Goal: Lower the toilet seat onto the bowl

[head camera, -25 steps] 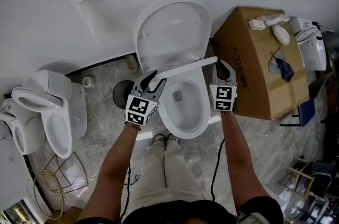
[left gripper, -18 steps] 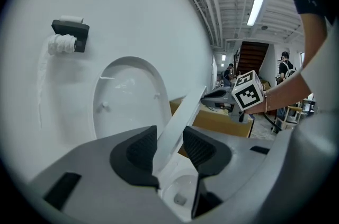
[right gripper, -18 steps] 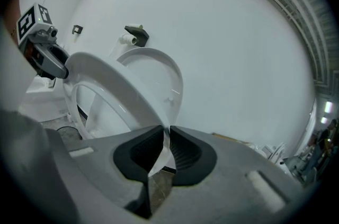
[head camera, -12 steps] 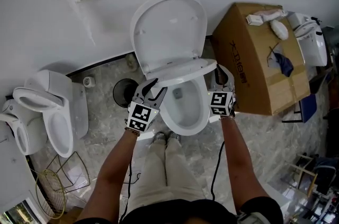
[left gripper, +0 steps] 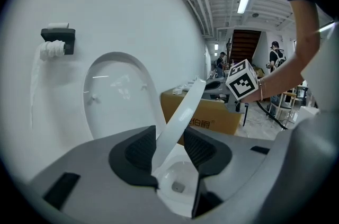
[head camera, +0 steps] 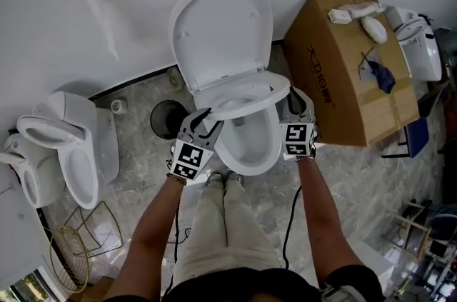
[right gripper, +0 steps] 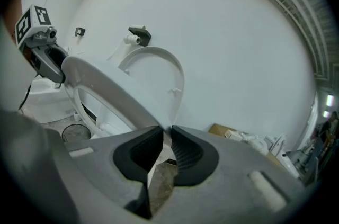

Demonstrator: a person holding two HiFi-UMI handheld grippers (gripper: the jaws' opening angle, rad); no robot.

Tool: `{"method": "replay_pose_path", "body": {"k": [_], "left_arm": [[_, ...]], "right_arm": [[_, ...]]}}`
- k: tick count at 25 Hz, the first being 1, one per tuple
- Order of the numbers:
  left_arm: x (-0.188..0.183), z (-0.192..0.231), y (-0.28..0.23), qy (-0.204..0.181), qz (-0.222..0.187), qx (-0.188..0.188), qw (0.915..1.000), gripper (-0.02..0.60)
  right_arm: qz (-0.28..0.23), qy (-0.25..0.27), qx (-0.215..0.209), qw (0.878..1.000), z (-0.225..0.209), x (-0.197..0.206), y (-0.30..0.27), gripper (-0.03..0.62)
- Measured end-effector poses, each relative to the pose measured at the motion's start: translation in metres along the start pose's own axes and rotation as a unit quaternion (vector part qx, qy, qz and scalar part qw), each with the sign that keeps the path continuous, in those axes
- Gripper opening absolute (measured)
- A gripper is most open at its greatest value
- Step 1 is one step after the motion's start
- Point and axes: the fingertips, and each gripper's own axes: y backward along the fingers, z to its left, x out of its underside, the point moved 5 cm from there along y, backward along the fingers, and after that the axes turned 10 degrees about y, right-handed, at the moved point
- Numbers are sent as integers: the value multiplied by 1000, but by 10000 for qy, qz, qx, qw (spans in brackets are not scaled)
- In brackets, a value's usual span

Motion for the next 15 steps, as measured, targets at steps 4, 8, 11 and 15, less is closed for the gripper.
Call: {"method": "replay_pose_path", "body": {"k": [4,8,11,15], "left_arm": [[13,-11,5,-104,-4,-65,9999,161],[25,-22,8,-256,-52,-137,9996,163],[33,-29,10,-378,-7,-167,9991,163],[45,-38,12,-506,14,-173,9986,164]], "right_arm": [[7,-269,-15,9996,7,11,12,49],[5,-478,9,9989,12,23,22,51],[-5,-585,47,9983,15,31,29,51],[41,-737,71,9972,22,42,36,52]]}}
